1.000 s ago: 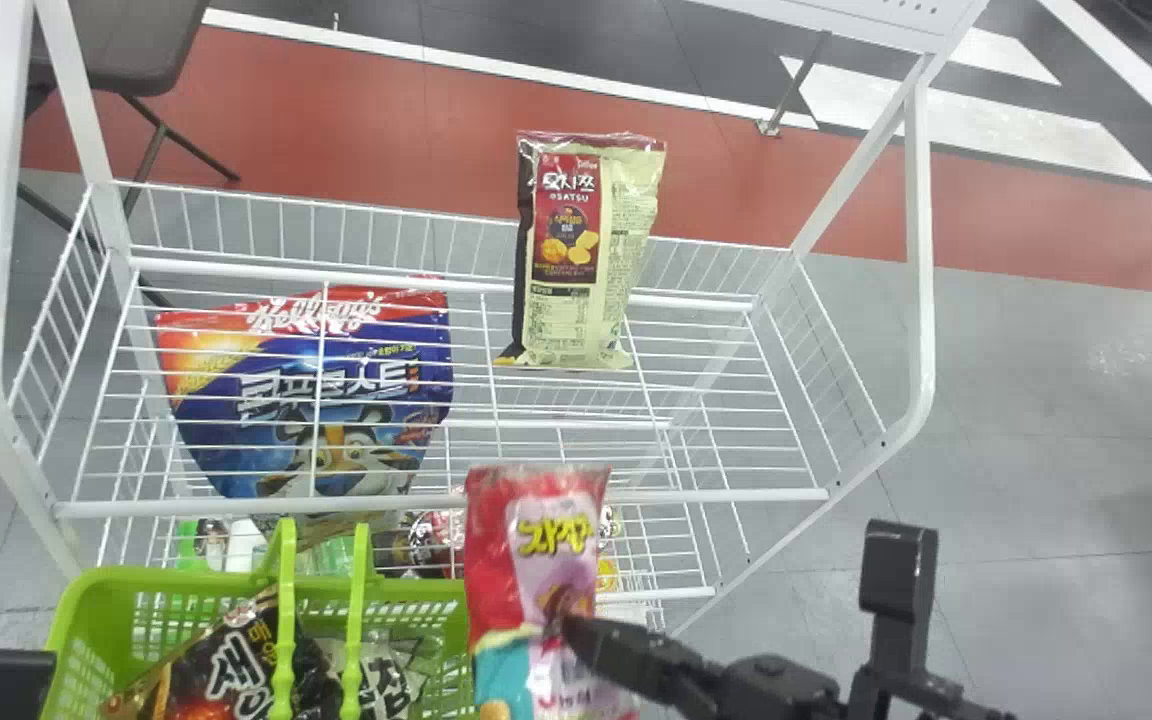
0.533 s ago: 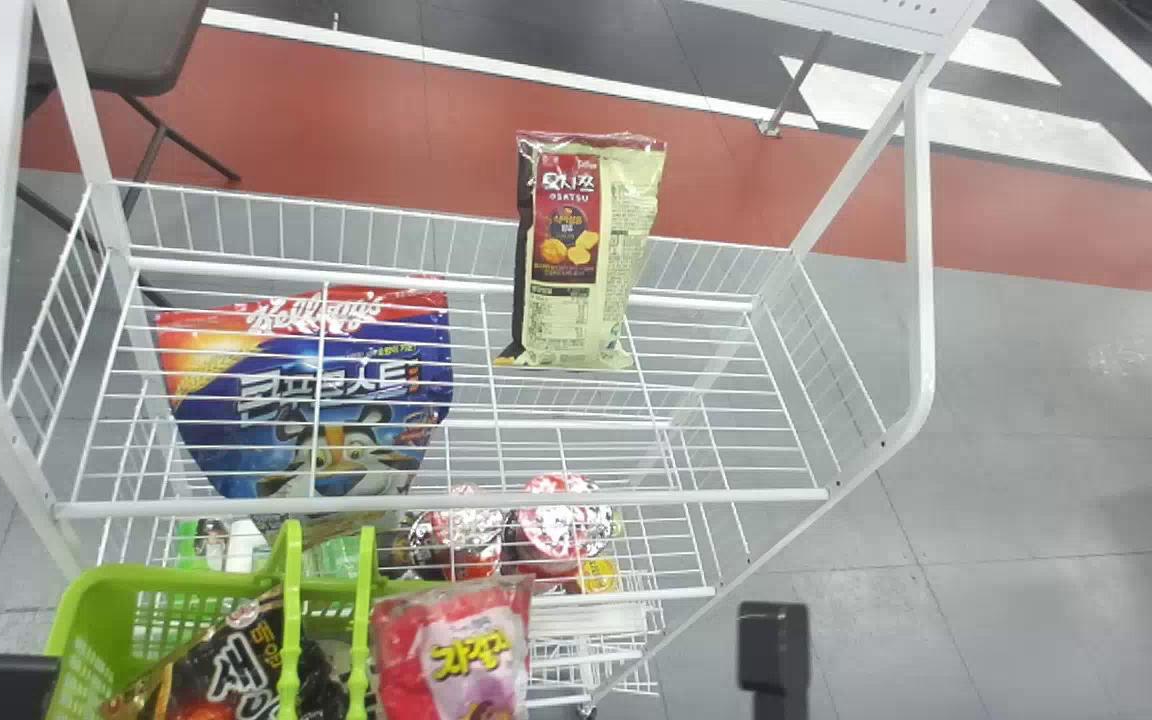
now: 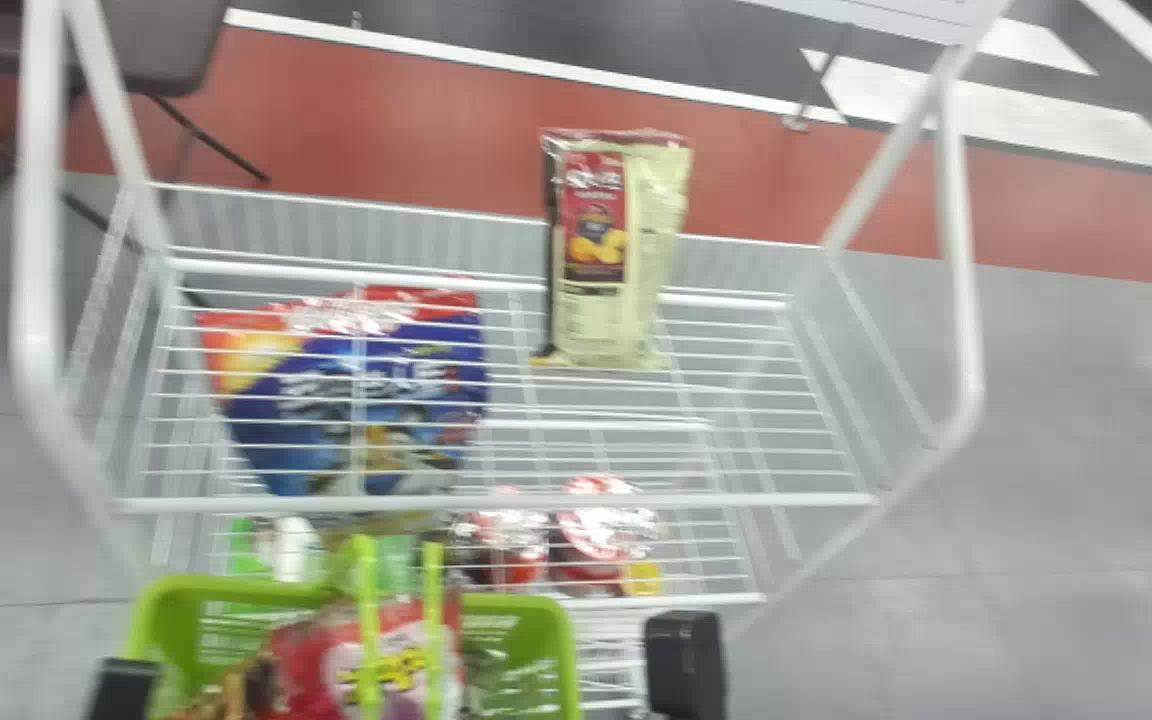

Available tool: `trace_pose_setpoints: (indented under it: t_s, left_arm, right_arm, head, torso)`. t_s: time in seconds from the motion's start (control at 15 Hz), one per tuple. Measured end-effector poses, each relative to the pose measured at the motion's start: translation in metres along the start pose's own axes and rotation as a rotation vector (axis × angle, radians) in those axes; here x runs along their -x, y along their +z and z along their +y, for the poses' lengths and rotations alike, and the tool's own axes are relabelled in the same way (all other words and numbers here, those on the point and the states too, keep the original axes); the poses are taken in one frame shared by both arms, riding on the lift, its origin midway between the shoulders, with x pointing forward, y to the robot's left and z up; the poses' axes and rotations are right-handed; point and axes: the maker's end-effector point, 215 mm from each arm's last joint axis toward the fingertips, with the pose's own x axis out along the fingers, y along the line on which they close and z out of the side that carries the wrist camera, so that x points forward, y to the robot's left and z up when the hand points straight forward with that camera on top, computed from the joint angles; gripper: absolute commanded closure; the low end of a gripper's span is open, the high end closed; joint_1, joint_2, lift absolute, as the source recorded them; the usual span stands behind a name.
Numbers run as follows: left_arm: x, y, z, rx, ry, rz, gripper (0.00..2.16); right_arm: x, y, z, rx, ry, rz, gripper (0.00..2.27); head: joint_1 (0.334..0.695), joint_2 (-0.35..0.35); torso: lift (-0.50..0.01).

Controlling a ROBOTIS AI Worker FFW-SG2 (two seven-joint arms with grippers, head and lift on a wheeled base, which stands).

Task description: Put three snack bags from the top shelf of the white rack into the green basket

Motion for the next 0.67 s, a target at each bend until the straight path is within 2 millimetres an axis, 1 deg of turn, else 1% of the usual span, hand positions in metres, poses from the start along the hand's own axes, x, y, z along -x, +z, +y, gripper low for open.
trace_pose_setpoints:
  t_s: [0.07, 0.13, 0.27, 0.4, 0.47, 0.6, 0.67]
  left_arm:
    - [0.001, -0.001, 0.000, 0.003, -0.001, -0.002, 2.15]
    - [0.002, -0.001, 0.001, 0.004, -0.001, -0.003, 2.15]
    - [0.002, 0.000, 0.001, 0.005, 0.000, -0.005, 2.15]
    - [0.002, 0.001, 0.000, 0.002, 0.000, -0.005, 2.15]
    - [0.001, 0.001, 0.000, -0.001, 0.001, -0.004, 2.15]
    - [0.000, 0.002, 0.000, -0.004, 0.004, -0.001, 2.15]
    - [0.000, 0.002, 0.000, -0.006, 0.004, -0.001, 2.15]
  right_arm:
    - [-0.003, -0.002, -0.011, 0.017, -0.033, 0.002, 2.01]
    - [-0.005, -0.006, -0.021, 0.026, -0.060, 0.008, 2.02]
    - [-0.005, -0.015, -0.045, 0.027, -0.106, 0.026, 2.01]
    - [-0.003, -0.019, -0.059, 0.011, -0.124, 0.027, 2.00]
    - [-0.002, -0.021, -0.060, 0.002, -0.120, 0.026, 1.68]
    - [0.002, -0.021, -0.055, -0.017, -0.094, 0.017, 0.00]
    - [0.004, -0.018, -0.053, -0.024, -0.084, 0.008, 0.00]
  head:
    - [0.695, -0.206]
    - [0.695, -0.243]
    - [0.695, -0.292]
    - [0.695, -0.340]
    - [0.695, -0.350]
    - [0.695, -0.350]
    - [0.695, -0.350]
  torso:
    - [0.000]
    - [0.000]
    - [0.000]
    - [0.000]
    - [0.000]
    - [0.000]
    - [0.000]
